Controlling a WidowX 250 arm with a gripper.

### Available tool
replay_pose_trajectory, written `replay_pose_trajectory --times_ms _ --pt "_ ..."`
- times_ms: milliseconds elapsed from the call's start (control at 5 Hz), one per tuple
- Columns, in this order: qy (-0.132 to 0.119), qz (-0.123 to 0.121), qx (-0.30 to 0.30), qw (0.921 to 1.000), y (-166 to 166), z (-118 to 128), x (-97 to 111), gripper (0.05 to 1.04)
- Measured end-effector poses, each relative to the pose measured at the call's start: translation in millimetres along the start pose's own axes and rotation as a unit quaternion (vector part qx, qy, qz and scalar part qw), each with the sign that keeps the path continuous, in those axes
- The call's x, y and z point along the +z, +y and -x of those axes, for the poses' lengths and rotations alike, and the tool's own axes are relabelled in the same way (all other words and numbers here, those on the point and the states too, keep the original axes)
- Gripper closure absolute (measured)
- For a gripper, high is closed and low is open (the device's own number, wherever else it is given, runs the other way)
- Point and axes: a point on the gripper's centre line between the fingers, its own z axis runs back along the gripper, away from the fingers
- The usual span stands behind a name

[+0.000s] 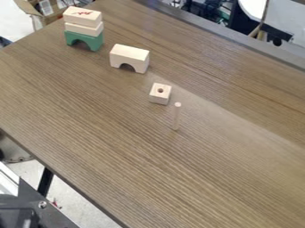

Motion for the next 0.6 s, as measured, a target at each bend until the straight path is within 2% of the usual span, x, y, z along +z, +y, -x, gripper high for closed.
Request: replay_pose_trajectory --times_ms 200,600 --pt "-0.021 0.002 0.0 0.9998 -9 -7 -11 0.528" --pt "-0.043 -0.008 0.018 0.9989 -22 -20 -29 0.528"
